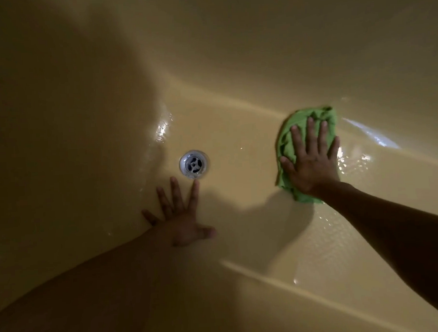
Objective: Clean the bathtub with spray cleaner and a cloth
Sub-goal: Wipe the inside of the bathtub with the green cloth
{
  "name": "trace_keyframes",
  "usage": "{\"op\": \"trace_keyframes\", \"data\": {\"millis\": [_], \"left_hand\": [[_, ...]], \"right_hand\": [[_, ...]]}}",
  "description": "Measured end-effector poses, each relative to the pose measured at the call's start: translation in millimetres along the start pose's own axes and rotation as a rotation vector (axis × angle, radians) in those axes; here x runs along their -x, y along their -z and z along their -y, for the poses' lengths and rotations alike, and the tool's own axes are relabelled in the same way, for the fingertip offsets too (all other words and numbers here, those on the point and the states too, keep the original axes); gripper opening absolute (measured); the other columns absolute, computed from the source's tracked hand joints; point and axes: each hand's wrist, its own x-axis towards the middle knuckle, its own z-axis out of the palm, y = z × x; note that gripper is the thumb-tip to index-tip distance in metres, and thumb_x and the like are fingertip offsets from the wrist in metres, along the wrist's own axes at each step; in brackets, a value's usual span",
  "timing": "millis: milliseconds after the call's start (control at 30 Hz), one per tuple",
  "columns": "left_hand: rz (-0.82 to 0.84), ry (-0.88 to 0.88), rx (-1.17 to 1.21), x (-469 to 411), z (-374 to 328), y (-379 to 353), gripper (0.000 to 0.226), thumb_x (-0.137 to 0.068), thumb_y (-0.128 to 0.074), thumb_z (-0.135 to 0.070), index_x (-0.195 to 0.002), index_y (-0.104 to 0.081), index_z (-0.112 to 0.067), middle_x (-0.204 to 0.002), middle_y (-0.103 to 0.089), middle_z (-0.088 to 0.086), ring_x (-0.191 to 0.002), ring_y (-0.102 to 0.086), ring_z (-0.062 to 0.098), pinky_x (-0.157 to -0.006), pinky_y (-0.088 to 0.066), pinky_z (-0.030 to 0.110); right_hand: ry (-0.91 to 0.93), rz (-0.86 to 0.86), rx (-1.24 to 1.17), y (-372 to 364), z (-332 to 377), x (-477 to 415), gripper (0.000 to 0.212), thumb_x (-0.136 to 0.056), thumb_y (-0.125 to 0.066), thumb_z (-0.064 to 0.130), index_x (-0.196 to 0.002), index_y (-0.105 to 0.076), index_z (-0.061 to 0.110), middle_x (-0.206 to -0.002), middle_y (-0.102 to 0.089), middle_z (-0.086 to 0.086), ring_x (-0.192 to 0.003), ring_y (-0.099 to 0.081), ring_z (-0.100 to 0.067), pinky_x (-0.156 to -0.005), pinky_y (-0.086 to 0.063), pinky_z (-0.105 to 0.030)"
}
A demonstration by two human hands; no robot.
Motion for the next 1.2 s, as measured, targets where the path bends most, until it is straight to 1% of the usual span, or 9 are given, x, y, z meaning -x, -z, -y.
{"op": "trace_keyframes", "data": {"millis": [100, 333, 533, 667, 767, 867, 933, 1033, 1200], "left_hand": [[-0.002, -0.004, 0.001, -1.9, -0.4, 5.9, 0.135, -0.071, -0.067, -0.083, -0.132, 0.049, -0.052, -0.135, 0.069, 0.000, -0.130, 0.057, 0.041, -0.103, 0.004, 0.085], [-0.033, -0.026, -0.005, -9.8, 3.0, 11.0, 0.132, -0.072, -0.065, -0.083, -0.142, 0.042, -0.053, -0.137, 0.068, 0.001, -0.121, 0.061, 0.037, -0.104, 0.005, 0.085], [-0.054, -0.033, 0.031, -8.0, 6.7, 11.8, 0.135, -0.074, -0.067, -0.080, -0.140, 0.045, -0.048, -0.137, 0.067, -0.006, -0.131, 0.057, 0.036, -0.105, 0.008, 0.082], [-0.059, 0.015, 0.024, -3.6, 17.1, 5.9, 0.138, -0.070, -0.065, -0.085, -0.136, 0.050, -0.046, -0.139, 0.066, -0.008, -0.133, 0.056, 0.032, -0.108, 0.010, 0.080], [-0.045, 0.052, -0.020, 1.4, 28.9, 1.9, 0.139, -0.068, -0.063, -0.088, -0.136, 0.051, -0.045, -0.138, 0.067, -0.006, -0.134, 0.056, 0.032, -0.109, 0.013, 0.077], [-0.033, 0.059, -0.063, 6.9, 37.6, -0.5, 0.140, -0.069, -0.063, -0.088, -0.140, 0.049, -0.041, -0.138, 0.067, -0.003, -0.131, 0.058, 0.031, -0.110, 0.017, 0.074], [-0.026, 0.062, -0.071, 8.7, 40.2, -1.0, 0.141, -0.068, -0.063, -0.088, -0.141, 0.049, -0.041, -0.138, 0.067, -0.001, -0.130, 0.058, 0.031, -0.110, 0.018, 0.074], [-0.011, 0.060, -0.079, 7.2, 39.7, -0.1, 0.142, -0.069, -0.064, -0.087, -0.140, 0.049, -0.039, -0.137, 0.067, 0.001, -0.128, 0.060, 0.033, -0.109, 0.020, 0.074], [0.007, 0.051, -0.084, 4.1, 38.1, 2.3, 0.141, -0.071, -0.065, -0.085, -0.140, 0.049, -0.036, -0.138, 0.066, 0.008, -0.125, 0.061, 0.037, -0.105, 0.021, 0.076]], "right_hand": [[0.139, 0.025, 0.035, 0.5, 39.4, -12.7, 0.079, -0.096, -0.017, 0.066, -0.161, 0.010, 0.030, -0.168, 0.022, -0.007, -0.153, 0.023, -0.035, -0.119, 0.011, -0.063], [0.461, 0.080, 0.105, -17.2, 93.4, 9.7, 0.075, -0.099, -0.020, 0.062, -0.163, 0.002, 0.031, -0.170, 0.017, -0.006, -0.155, 0.020, -0.032, -0.121, 0.012, -0.060], [0.634, 0.137, 0.065, -32.4, 86.0, 79.4, 0.073, -0.099, -0.036, 0.056, -0.163, -0.012, 0.031, -0.172, 0.000, -0.005, -0.158, 0.006, -0.030, -0.123, -0.006, -0.063], [0.668, 0.165, 0.047, -37.0, 49.0, 135.8, 0.073, -0.098, -0.045, 0.055, -0.163, -0.020, 0.029, -0.172, -0.004, -0.003, -0.158, 0.000, -0.031, -0.123, -0.009, -0.061], [0.650, 0.139, 0.078, -37.2, 4.7, 167.9, 0.074, -0.098, -0.047, 0.055, -0.162, -0.021, 0.029, -0.171, -0.010, -0.003, -0.157, -0.009, -0.032, -0.122, -0.012, -0.058], [0.551, 0.127, 0.131, -30.6, -41.0, 174.7, 0.071, -0.102, -0.032, 0.059, -0.163, -0.017, 0.028, -0.171, -0.014, -0.006, -0.156, -0.017, -0.035, -0.122, -0.013, -0.057], [0.382, 0.147, 0.095, -24.4, -58.6, 162.7, 0.071, -0.102, -0.022, 0.063, -0.163, -0.018, 0.028, -0.171, -0.011, -0.005, -0.157, -0.012, -0.033, -0.123, -0.011, -0.055], [0.122, 0.111, 0.005, -20.6, -63.0, 125.3, 0.077, -0.096, -0.028, 0.064, -0.163, -0.016, 0.029, -0.172, -0.001, -0.001, -0.158, 0.000, -0.030, -0.119, -0.013, -0.061], [-0.111, 0.007, -0.120, -6.8, -28.4, 27.8, 0.082, -0.094, -0.027, 0.068, -0.162, 0.003, 0.034, -0.170, 0.014, -0.005, -0.156, 0.013, -0.033, -0.118, -0.003, -0.070]]}}
